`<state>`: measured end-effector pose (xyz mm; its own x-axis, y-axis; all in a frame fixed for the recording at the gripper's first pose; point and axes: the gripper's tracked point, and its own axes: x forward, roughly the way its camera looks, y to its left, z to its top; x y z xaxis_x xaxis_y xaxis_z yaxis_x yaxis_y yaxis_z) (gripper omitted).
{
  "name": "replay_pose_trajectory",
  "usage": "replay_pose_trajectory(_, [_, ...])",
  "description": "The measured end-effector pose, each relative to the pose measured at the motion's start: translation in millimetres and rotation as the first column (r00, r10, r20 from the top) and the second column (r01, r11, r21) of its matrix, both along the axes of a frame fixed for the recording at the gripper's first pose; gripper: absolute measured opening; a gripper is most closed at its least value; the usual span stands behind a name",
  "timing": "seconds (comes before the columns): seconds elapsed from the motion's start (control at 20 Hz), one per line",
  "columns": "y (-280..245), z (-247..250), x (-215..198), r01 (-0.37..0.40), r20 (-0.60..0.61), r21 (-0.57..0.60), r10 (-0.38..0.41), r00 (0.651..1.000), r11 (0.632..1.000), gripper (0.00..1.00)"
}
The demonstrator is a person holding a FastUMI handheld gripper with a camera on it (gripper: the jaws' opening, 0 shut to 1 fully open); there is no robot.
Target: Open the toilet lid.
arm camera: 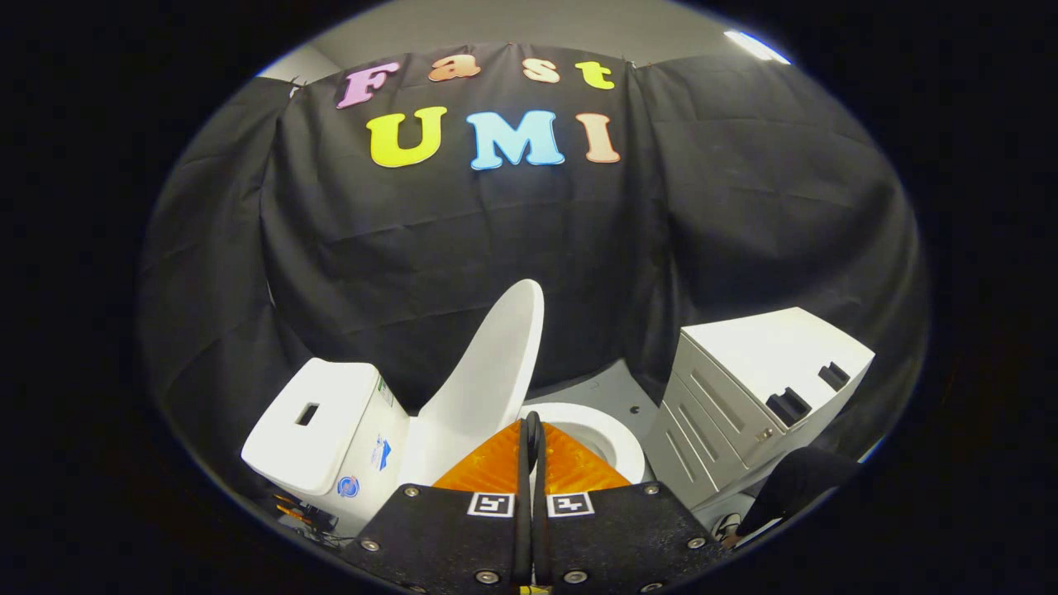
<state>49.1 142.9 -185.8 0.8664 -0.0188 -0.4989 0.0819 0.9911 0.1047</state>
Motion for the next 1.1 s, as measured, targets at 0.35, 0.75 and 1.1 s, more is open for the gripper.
replay_pose_trajectory(0.35, [37.8, 27.3, 1.0, -0.058, 0.058, -0.078, 0.062, 0.996, 0.995, 0.0])
replay_pose_trajectory(0.75, [81.0, 47.6, 0.4, -0.118, 0.109, -0.144, 0.134, 0.985, 0.983, 0.0])
replay_pose_trajectory(1.1, [113.2, 59.9, -1.6, -0.174, 0.146, -0.226, 0.21, 0.967, 0.958, 0.0])
